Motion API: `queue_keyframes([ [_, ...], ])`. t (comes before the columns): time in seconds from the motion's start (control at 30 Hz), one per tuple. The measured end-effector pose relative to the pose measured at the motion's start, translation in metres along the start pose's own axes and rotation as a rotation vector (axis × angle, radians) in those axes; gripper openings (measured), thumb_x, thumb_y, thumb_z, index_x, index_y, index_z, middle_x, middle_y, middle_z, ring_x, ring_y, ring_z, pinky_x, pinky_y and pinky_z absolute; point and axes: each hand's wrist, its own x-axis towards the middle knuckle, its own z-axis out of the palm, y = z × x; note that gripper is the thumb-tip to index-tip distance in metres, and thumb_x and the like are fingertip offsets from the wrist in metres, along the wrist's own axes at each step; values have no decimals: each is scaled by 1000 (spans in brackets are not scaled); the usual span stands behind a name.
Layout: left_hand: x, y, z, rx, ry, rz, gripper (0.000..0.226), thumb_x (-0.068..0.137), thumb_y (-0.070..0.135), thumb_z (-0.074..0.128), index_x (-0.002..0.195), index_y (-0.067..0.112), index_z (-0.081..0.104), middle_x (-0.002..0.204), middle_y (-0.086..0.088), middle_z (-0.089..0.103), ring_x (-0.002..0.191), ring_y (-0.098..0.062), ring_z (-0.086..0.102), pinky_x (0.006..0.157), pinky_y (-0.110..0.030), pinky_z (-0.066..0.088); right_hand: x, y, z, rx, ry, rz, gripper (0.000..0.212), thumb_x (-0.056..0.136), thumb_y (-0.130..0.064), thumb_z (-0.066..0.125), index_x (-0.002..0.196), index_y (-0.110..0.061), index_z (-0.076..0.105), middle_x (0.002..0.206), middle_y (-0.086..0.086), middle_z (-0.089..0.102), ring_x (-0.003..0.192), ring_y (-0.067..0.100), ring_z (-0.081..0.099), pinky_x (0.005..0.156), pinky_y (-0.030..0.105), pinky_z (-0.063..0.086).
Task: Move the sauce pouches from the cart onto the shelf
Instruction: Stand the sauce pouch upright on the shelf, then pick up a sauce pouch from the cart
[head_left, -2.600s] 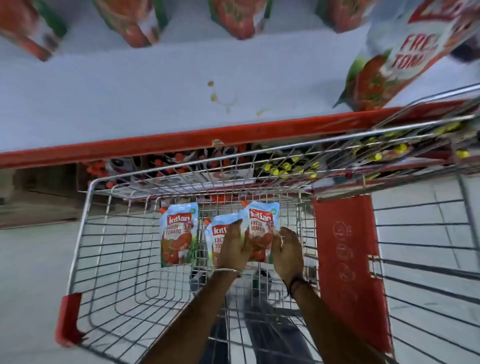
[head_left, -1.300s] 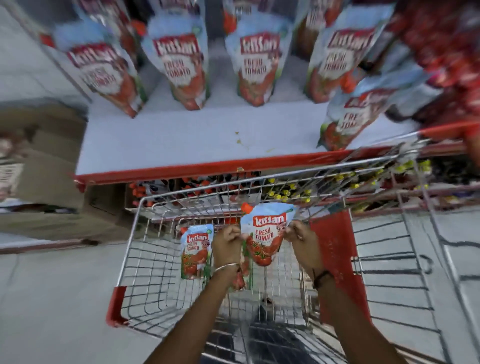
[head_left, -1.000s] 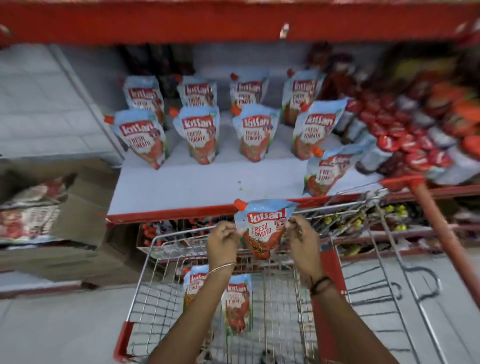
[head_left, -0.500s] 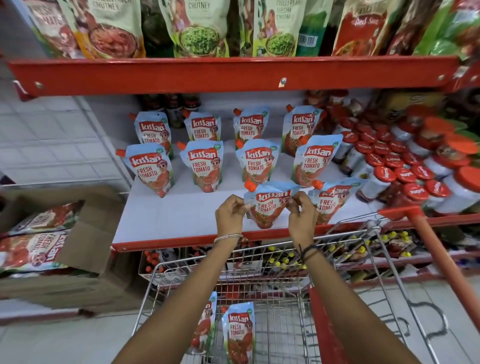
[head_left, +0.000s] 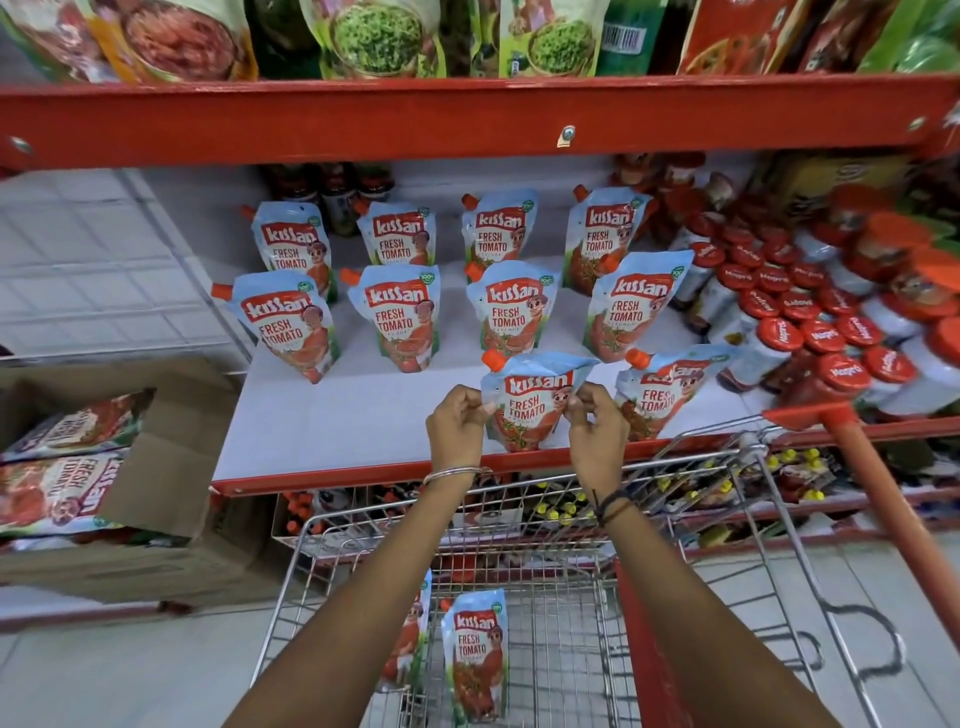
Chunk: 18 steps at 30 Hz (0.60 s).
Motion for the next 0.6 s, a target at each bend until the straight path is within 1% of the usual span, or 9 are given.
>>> queue_keyframes([
  [0.13,-4,0,-5,-15,-25,-24,16,79,6,66,92,2,59,90,-8,65,78,-10,59,69,-8,49,-13,-2,-7,49,-53,60,23,93,-5,50,114,0,58,109,19,66,92,19,57,82,30,47],
  [0.2,-14,-4,-11,-49,-26,-13,21,82,6,63,102,7,57,98,-4,64,87,-8,60,78,-10,49,-28,0,-11,85,-60,74,27,93,-8,51,120,-1,55,113,15,64,98,17,57,84,24,48],
  [0.27,-30,-10,-20,-68,7,47,24,85,9,60,108,13,55,108,0,62,101,-8,59,89,-11,47,-49,4,-13,146,-41,102,28,94,-13,52,120,-5,54,113,9,63,101,16,58,82,15,46],
  [0.3,-40,-15,-25,-61,33,87,24,87,11,58,110,14,54,112,0,61,106,-7,58,94,-13,46,-62,7,-13,171,-36,115,27,94,-13,52,120,-6,54,112,8,63,101,16,58,82,15,45],
  [0.37,-60,-30,-34,-17,58,134,24,89,16,56,113,15,55,116,0,61,111,-6,56,97,-14,44,-90,18,-9,184,-65,138,25,94,-14,52,118,-7,54,108,7,63,99,14,59,81,15,47],
  [0.4,-70,-41,-37,11,48,116,23,89,18,56,113,16,55,116,0,61,111,-7,56,97,-15,44,-105,26,-6,178,-100,159,25,94,-15,52,118,-7,54,106,5,63,97,10,60,80,12,47],
  [0.5,-97,-83,-45,86,-19,-88,22,88,17,57,110,12,56,115,-6,61,111,-17,56,97,-30,45,-147,62,10,128,-187,235,21,93,-16,53,114,-12,56,98,-8,61,89,-9,58,72,0,45],
  [0.53,-105,-100,-47,105,-37,-184,23,88,15,58,109,8,57,115,-9,61,111,-22,55,97,-35,44,-159,76,17,115,-207,274,20,93,-14,54,113,-13,56,97,-9,60,88,-10,58,70,-1,43],
  [0.6,-119,-135,-50,123,-61,-389,23,87,11,58,109,3,57,114,-11,61,111,-28,55,95,-35,44,-183,107,30,80,-249,362,20,93,-10,54,113,-8,57,96,-3,61,87,1,60,69,2,45],
])
